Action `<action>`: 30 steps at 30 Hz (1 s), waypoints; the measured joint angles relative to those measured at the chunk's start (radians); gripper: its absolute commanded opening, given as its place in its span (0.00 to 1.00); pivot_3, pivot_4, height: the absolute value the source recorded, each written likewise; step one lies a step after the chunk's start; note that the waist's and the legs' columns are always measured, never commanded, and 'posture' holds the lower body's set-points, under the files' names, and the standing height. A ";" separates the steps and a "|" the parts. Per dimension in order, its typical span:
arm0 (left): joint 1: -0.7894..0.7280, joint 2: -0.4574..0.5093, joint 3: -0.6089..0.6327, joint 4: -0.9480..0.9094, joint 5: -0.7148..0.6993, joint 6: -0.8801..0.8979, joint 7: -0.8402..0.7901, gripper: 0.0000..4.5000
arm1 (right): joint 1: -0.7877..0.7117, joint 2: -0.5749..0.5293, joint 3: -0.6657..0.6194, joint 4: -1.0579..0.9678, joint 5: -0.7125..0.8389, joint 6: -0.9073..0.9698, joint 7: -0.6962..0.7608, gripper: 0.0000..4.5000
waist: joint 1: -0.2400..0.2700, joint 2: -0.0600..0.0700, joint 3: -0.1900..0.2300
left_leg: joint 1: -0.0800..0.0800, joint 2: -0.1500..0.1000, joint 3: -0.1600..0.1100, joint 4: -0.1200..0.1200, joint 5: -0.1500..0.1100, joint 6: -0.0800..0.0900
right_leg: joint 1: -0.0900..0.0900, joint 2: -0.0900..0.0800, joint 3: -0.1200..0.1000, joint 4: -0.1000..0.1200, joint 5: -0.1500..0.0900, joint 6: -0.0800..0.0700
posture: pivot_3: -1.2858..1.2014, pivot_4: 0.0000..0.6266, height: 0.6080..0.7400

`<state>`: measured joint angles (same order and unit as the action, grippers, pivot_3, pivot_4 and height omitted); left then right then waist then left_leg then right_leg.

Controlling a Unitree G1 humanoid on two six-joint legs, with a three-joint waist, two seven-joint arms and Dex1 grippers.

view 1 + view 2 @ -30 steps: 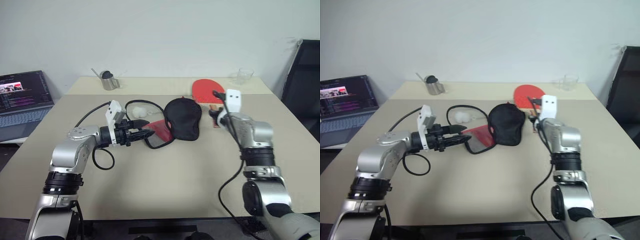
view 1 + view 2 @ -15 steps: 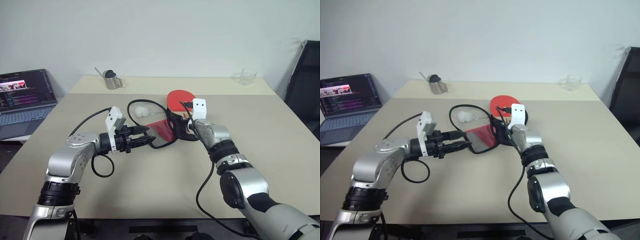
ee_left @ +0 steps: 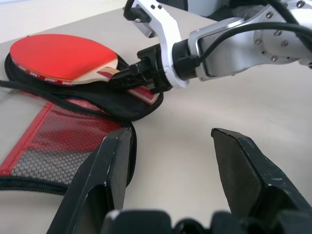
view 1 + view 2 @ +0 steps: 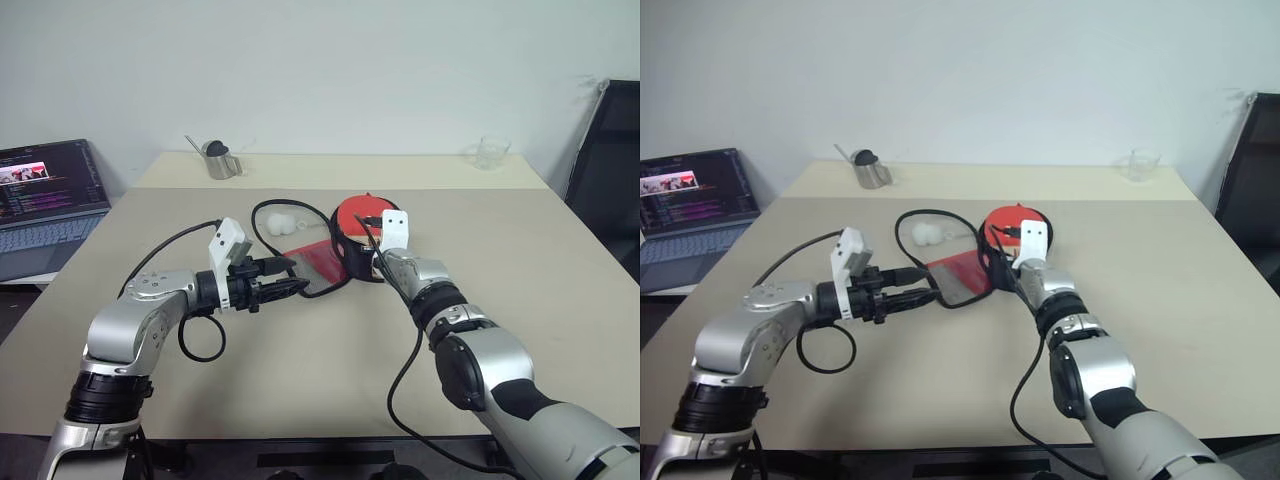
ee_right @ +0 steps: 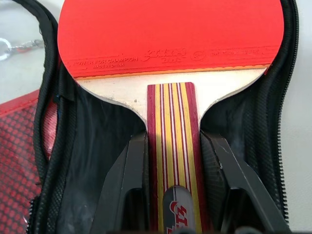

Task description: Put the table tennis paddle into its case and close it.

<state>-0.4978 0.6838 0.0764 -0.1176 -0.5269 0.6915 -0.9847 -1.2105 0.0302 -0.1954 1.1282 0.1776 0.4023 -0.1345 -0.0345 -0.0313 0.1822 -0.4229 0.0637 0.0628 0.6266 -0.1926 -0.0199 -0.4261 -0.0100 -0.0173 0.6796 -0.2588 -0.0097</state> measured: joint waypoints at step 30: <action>0.011 0.009 -0.003 -0.021 -0.020 0.000 0.033 0.64 | -0.008 0.008 0.021 0.038 -0.043 -0.067 0.064 0.99 | 0.000 0.000 0.000 | 0.000 0.000 0.000 0.000 0.000 0.000 | 0.000 0.000 0.000 0.000 0.000 0.000 | 0.52 0.24 1.00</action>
<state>-0.4868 0.6930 0.0735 -0.1385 -0.5467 0.6910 -0.9521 -1.2187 0.0384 -0.1741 1.1661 0.1342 0.3356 -0.0708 -0.0346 -0.0314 0.1822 -0.4228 0.0636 0.0625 0.6266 -0.1926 -0.0200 -0.4260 -0.0100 -0.0173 0.6798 -0.2589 -0.0096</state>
